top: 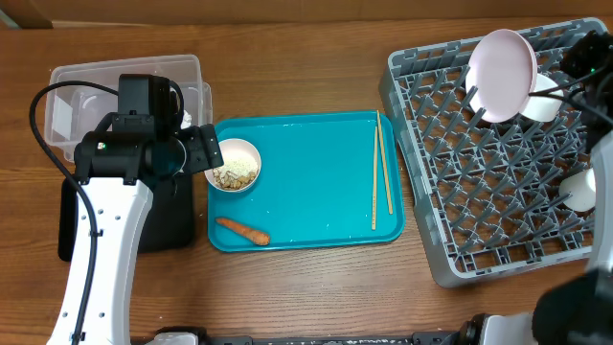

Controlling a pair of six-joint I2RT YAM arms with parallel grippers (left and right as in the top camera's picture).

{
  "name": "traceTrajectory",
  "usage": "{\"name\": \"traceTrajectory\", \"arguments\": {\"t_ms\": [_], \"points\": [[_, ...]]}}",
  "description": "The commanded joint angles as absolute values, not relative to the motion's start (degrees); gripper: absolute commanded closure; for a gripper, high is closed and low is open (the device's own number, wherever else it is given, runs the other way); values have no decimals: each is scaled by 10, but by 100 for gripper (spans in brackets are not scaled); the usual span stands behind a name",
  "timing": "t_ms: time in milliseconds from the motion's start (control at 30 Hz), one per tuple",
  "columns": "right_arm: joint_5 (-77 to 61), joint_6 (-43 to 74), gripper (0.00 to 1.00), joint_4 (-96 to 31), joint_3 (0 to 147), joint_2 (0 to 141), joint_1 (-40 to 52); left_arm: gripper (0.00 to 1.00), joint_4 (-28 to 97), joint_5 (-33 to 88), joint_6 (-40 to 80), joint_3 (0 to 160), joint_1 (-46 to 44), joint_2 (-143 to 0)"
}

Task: Sort waste into correct bins and load items into the dishwasher
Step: 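Lift the plate right and stand it upright in the dish rack, then release the plate and raise the right gripper over the rack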

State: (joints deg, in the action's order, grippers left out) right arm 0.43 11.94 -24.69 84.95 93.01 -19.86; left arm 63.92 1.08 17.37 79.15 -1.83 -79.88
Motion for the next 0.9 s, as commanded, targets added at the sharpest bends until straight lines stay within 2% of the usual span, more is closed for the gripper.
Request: {"name": "traceTrajectory", "arguments": {"t_ms": [0,333,567,867], "points": [[-54,118,96,-238,852,972,-199,11,640,15,172,799,-18,-800],[-103,109,96,-223,852,1047,-198,10,644,15,180,799,-18,-800],[-281,18,96,-284,852,1048,-198,11,643,15,180,799,-18,-800],[-286,10,96,-333,852,1048,-198,10,643,15,180,799,-18,-800]]}}
